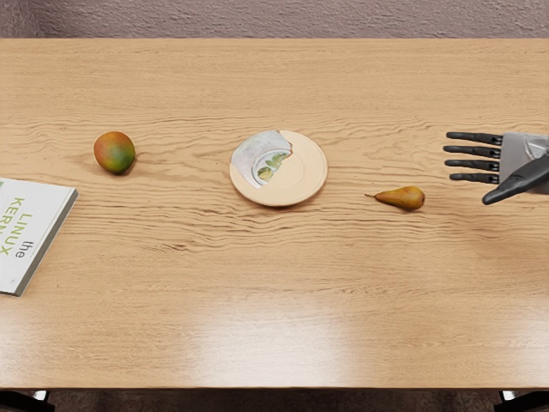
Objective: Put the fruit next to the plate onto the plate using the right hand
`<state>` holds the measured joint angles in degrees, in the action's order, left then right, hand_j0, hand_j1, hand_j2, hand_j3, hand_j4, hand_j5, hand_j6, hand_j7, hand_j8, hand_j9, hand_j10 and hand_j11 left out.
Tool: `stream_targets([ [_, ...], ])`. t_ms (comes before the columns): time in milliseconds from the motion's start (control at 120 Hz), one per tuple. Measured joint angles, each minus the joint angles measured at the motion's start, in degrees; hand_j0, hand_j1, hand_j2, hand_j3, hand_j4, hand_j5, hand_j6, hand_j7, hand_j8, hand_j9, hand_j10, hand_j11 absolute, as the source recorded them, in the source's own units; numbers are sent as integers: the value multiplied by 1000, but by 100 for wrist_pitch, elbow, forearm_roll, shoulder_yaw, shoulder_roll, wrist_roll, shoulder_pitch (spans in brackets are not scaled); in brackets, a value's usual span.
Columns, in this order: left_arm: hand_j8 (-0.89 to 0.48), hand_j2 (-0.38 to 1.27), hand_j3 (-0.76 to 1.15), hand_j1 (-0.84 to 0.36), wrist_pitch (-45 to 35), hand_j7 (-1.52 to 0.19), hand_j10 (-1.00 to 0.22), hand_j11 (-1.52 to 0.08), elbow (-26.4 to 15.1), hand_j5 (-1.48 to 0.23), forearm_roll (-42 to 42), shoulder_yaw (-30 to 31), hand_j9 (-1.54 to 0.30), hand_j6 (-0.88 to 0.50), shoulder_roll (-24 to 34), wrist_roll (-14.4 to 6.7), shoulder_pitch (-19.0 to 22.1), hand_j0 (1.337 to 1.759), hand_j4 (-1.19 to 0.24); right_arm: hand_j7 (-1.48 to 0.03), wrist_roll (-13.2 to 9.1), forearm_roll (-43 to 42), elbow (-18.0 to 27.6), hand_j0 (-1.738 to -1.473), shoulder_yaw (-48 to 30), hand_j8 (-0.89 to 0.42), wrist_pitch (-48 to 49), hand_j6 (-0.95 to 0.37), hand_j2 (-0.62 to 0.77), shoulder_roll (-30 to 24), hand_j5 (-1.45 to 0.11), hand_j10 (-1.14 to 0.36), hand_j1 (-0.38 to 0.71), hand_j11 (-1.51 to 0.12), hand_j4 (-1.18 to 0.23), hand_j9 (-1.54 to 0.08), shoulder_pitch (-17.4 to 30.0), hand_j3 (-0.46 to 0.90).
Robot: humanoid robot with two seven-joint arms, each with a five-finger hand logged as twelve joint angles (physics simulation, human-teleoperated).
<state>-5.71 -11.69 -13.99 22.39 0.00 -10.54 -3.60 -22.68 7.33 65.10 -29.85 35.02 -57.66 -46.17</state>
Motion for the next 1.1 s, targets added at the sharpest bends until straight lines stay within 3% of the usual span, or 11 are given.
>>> stream_targets([
  [317,-1,0,0,349,0,0,0,0,0,0,-1,0,0,-1,0,0,0,1658,0,-43,-70,-127,84,-1658,-19,-30,2,-30,-6,94,-42,-31,-311,-42,-31,-42,-88,0],
  [425,0,0,0,349,0,0,0,0,0,0,0,0,0,0,0,0,0,1658,0,-45,-142,-1020,758,-1658,-25,-33,-56,-32,-6,126,-45,-33,-308,-45,-33,-45,-530,0],
  [517,0,0,0,349,0,0,0,0,0,0,0,0,0,-1,0,0,0,1658,0,-46,-742,-1883,1522,-1658,-25,-35,-873,-34,-6,140,-46,-35,-308,-46,-35,-46,-927,0],
  [625,0,0,0,349,0,0,0,0,0,0,-1,1,0,0,0,0,0,1658,0,-47,-1059,-2891,2152,-1658,15,-36,-2121,-36,-6,431,-47,-36,-307,-47,-36,-47,-1440,0],
  [783,0,0,0,349,0,0,0,0,0,0,1,2,0,0,0,0,2,1658,0,-47,-1194,-4069,2286,-1658,686,-38,-3243,-39,-7,1143,-48,-38,-306,-47,-38,-47,-1678,0],
  [1100,0,0,0,349,0,0,0,0,0,0,0,1,0,0,0,0,0,1658,0,-47,-1230,-5944,2609,-1658,1632,-40,-5471,-41,-6,1552,-48,-39,-307,-48,-39,-48,-1433,0],
])
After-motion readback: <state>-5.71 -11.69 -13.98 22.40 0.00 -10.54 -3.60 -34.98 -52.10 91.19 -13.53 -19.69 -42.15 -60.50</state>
